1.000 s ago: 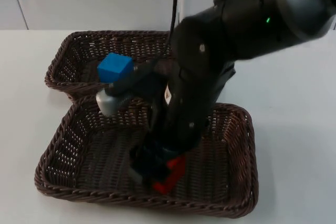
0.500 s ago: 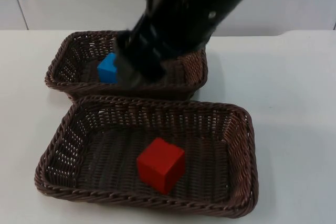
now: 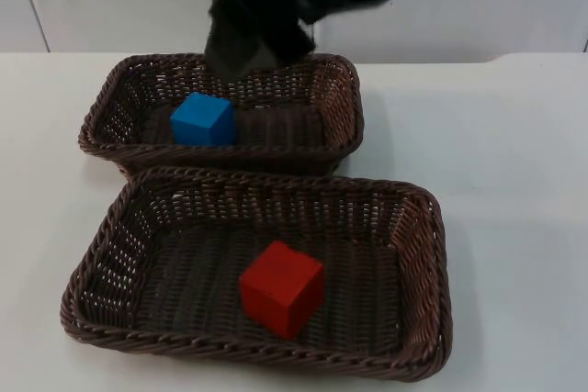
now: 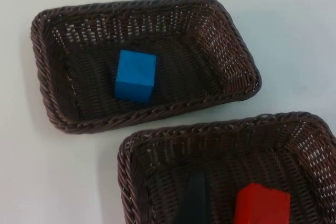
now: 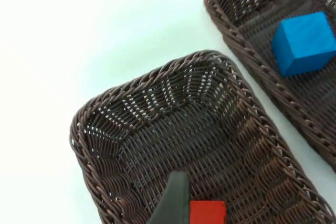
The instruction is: Pick up one cube with the left hand and place it into the upper basket. Pick up one cube with the right hand and place it into the lower basket.
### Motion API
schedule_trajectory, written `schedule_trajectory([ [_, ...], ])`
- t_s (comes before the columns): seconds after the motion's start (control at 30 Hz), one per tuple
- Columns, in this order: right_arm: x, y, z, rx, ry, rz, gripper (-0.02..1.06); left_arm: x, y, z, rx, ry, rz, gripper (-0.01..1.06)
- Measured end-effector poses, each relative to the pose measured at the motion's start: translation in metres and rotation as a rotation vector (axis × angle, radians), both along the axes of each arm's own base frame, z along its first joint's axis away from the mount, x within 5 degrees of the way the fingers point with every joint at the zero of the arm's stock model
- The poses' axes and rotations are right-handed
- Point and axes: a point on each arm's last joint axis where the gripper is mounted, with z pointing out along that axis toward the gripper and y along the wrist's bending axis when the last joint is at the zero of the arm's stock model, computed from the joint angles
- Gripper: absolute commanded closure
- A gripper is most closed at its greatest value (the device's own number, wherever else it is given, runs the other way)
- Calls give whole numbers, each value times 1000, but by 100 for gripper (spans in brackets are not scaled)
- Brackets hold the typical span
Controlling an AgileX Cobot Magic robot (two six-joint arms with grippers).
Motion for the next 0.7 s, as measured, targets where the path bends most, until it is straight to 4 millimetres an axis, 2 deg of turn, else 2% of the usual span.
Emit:
schedule_trajectory([
  [0.23, -14, -17, 37, 67, -54, 0, 30, -18, 4, 16, 11, -104, -23, 36],
  [0.4, -22, -26, 51, 79, -64, 1, 30, -27, 6, 22, 8, -147, -25, 36],
  [0.53, -27, -32, 56, 84, -69, 2, 30, -34, 7, 27, -1, -176, -26, 36],
  [0.7, -37, -45, 45, 82, -67, 0, 30, -46, 9, 33, -15, -211, -30, 36],
])
